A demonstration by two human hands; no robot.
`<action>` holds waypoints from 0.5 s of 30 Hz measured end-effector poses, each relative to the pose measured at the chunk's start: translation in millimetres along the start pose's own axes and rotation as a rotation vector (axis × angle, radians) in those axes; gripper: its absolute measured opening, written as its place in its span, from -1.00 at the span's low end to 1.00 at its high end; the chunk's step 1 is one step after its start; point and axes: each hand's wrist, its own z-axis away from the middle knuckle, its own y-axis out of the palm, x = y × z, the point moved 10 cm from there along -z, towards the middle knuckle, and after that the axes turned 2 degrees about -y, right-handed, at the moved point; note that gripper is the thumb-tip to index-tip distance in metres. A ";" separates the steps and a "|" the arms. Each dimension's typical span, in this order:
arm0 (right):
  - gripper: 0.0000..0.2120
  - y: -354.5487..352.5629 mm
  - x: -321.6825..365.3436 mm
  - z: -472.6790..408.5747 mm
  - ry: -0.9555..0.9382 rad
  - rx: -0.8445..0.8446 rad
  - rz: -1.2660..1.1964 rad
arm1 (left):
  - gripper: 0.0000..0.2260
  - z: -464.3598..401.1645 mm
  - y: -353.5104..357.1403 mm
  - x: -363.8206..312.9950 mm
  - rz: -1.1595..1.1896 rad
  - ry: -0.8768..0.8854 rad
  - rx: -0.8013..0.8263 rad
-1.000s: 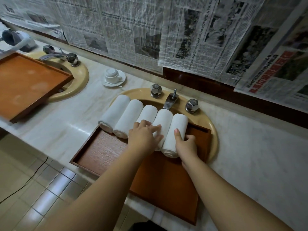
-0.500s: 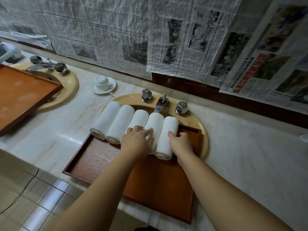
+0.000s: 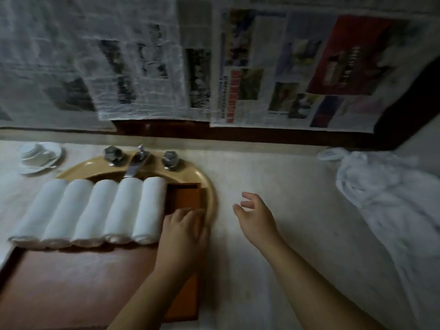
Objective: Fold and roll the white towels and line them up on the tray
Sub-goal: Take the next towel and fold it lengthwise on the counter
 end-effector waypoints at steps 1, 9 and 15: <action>-0.61 -27.7 -12.1 0.2 0.013 -0.040 -0.005 | -0.69 0.3 18.5 -27.8 -0.004 0.058 0.017; -0.56 -248.3 -111.7 16.5 0.067 -0.268 0.146 | -0.69 19.3 166.1 -235.0 0.046 0.338 0.269; -0.54 -400.8 -188.3 45.8 0.116 -0.463 0.403 | -0.67 39.0 266.2 -372.0 0.095 0.498 0.414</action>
